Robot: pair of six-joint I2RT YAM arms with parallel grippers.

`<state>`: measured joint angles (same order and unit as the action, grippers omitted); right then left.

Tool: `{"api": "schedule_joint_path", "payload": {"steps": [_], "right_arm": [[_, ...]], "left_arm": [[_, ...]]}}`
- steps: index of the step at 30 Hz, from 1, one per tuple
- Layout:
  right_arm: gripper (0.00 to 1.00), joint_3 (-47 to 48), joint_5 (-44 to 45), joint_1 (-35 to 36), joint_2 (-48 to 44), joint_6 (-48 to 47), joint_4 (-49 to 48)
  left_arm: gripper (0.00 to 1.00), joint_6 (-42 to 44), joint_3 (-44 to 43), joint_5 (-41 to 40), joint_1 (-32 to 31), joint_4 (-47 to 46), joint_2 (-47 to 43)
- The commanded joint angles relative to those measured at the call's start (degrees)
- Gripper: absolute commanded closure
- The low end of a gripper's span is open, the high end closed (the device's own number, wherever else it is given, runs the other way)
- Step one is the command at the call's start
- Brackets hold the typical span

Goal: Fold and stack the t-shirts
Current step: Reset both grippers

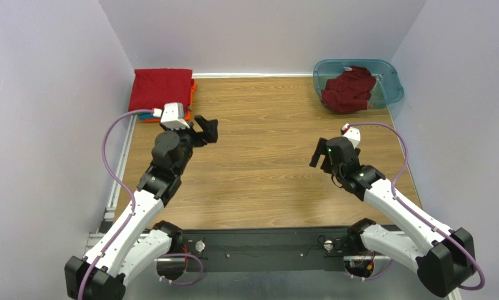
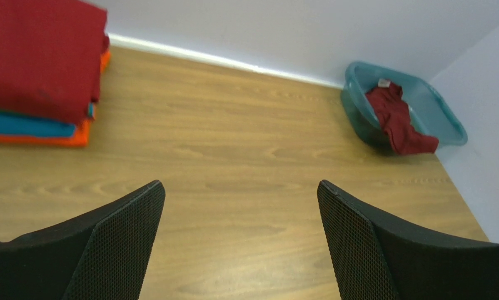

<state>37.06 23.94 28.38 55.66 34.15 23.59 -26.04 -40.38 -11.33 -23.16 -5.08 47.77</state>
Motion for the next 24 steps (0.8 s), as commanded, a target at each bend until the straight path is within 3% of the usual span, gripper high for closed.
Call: {"api": "schedule_joint_path", "payload": {"steps": [1, 8, 15, 24], "right_arm": [[0.00, -2.25, 8.29, -0.26, -2.57, 6.01, -0.57], [0.00, -5.15, 9.98, -0.17, -6.26, 6.90, -0.48], [0.00, -6.73, 10.25, -0.17, -5.12, 7.77, -0.92], [0.00, -7.26, 3.40, -0.26, -4.60, 4.09, -6.01]], "left_arm": [[0.02, -4.80, 5.21, -1.23, -1.89, -0.99, -2.06], [0.02, -10.34, 14.18, -6.41, -3.82, 0.42, -7.42], [0.02, -11.31, 15.51, -14.32, -3.82, 3.41, -9.45], [0.02, -10.26, 15.33, -16.44, -3.82, 4.47, -7.95]]}}
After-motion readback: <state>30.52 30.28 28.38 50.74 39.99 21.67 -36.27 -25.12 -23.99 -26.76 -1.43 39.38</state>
